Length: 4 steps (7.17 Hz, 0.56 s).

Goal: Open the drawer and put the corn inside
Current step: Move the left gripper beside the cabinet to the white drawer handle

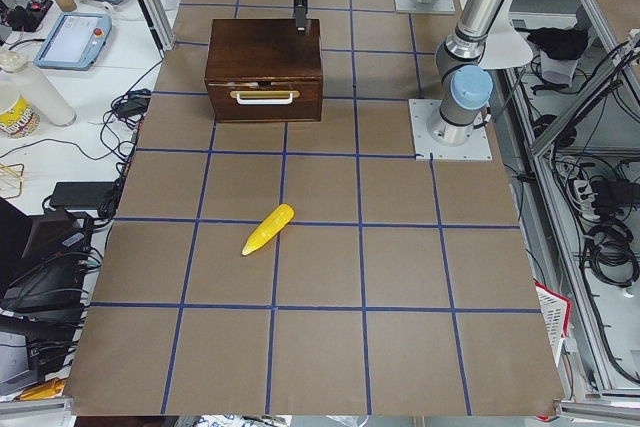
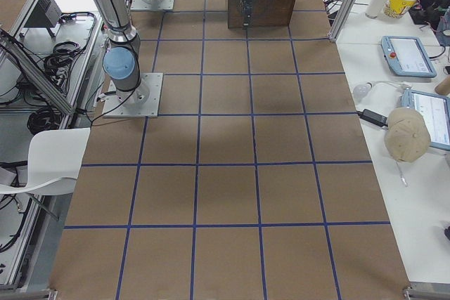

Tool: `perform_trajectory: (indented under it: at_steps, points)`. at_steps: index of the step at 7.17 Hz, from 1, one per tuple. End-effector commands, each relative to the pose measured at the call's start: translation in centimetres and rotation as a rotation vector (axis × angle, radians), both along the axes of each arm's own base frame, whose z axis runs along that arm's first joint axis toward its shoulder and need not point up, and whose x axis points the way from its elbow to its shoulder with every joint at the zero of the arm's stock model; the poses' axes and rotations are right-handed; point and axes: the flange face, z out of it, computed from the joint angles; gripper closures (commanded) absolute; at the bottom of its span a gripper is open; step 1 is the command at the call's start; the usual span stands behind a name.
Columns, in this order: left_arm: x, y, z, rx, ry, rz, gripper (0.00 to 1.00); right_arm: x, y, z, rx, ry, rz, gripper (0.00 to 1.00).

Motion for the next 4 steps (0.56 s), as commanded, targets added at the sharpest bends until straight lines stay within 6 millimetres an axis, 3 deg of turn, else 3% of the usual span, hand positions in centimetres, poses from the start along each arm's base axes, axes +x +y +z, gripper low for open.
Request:
perform_trajectory:
  at_steps: [1, 2, 4]
  points:
    - [5.2, -2.4, -0.5, -0.047, 0.005, 0.094, 0.00, 0.0, 0.0, 0.0, 0.001, 0.001, 0.000, 0.00]
    - [7.8, -2.7, -0.7, -0.051, 0.034, 0.096, 0.00, 0.0, 0.0, 0.0, 0.000, 0.001, 0.000, 0.00]
    - [16.8, -3.0, -1.6, -0.062, 0.102, 0.031, 0.00, 0.0, 0.0, 0.0, 0.000, 0.002, 0.000, 0.00]
